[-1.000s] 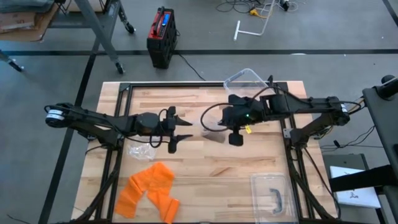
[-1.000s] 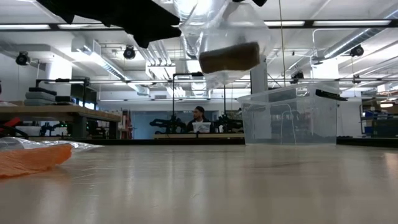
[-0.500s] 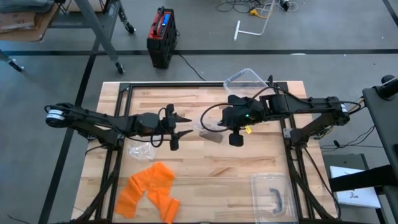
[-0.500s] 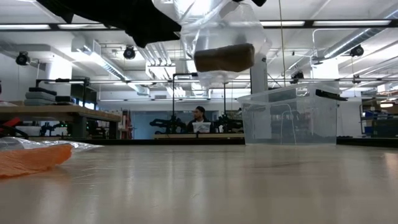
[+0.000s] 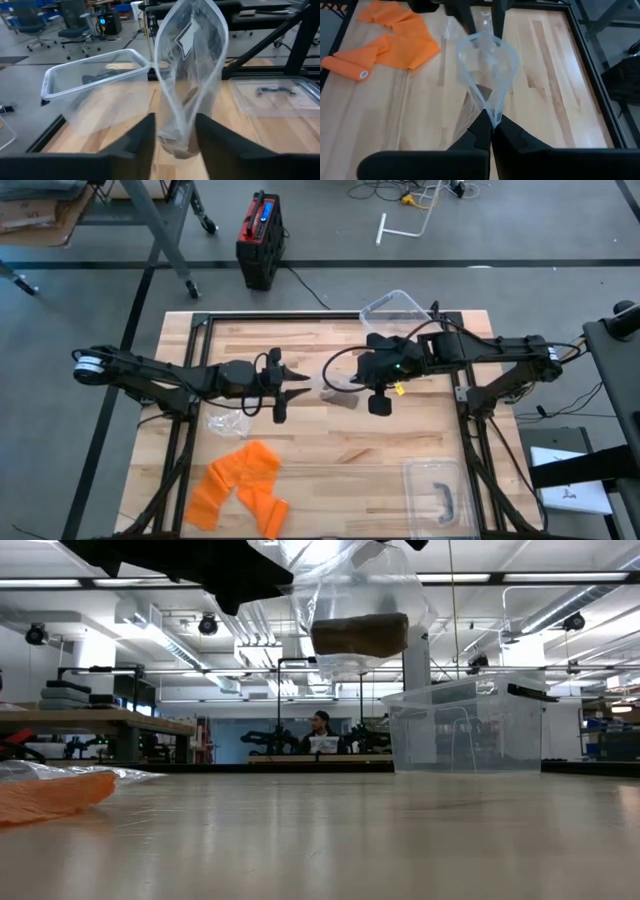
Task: Roll bandage
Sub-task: Put the zip bag with the brown bandage into the transparent bin
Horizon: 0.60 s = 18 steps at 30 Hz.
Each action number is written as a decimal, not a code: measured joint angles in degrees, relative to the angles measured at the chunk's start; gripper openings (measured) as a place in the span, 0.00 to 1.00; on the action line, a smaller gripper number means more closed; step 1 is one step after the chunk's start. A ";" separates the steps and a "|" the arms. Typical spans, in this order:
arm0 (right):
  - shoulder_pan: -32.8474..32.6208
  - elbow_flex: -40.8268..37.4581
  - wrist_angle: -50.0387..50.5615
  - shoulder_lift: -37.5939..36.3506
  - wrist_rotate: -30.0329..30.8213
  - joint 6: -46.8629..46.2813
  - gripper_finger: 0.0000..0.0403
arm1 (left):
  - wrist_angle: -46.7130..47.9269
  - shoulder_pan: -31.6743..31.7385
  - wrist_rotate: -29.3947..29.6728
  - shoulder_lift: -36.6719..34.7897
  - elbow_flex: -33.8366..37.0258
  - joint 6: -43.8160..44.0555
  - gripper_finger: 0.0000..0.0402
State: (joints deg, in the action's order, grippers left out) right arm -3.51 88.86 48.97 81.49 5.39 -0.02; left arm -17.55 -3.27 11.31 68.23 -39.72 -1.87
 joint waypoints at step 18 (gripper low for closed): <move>6.31 -0.02 -0.55 0.04 10.15 2.19 0.00 | 31.55 9.15 -4.32 0.73 -21.54 -8.61 0.00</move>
State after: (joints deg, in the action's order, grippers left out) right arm 2.80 88.84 48.42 81.53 15.54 2.17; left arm 14.00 5.88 6.99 68.96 -61.26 -10.48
